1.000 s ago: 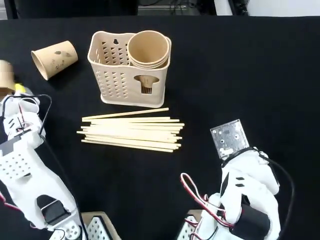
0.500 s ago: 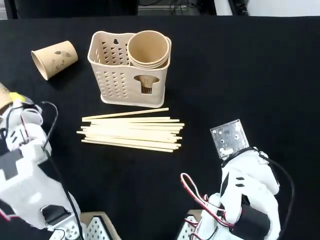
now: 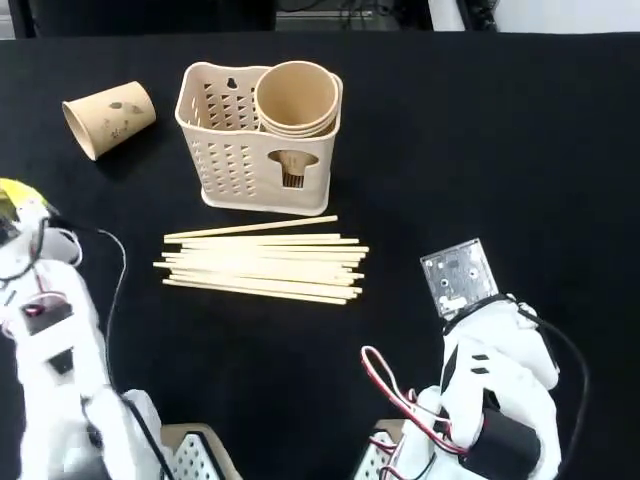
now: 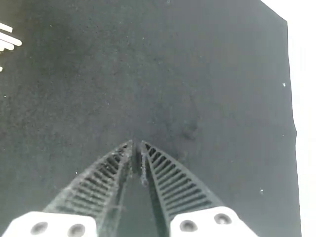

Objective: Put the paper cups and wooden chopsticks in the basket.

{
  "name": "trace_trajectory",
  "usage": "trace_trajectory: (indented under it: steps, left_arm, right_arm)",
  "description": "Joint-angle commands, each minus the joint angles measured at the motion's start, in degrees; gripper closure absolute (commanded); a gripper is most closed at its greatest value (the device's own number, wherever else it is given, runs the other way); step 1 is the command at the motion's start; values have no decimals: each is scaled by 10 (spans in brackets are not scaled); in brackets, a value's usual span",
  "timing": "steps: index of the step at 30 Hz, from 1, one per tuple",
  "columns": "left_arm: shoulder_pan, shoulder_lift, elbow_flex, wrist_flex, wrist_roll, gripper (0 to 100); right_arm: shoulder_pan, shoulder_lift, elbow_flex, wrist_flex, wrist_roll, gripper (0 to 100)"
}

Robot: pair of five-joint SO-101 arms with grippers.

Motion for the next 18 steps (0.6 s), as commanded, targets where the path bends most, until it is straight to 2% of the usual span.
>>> trace_trajectory:
  steps: [1,4,9,14,18]
  left_arm:
    - [7,-195,-132,400,-60,971]
    - [42,-300,-200,566,-98,971]
    - [124,-362,-295,724,-158,971]
    - [175,-290,-478,883,-196,971]
    - [212,-132,-705,1028,-223,971]
  right_arm:
    - [4,7,-6,-3,2,985]
    - [4,7,-6,-3,2,985]
    - [4,7,-6,-1,2,985]
    - [5,8,-6,0,2,985]
    - [6,11,-6,1,1,985]
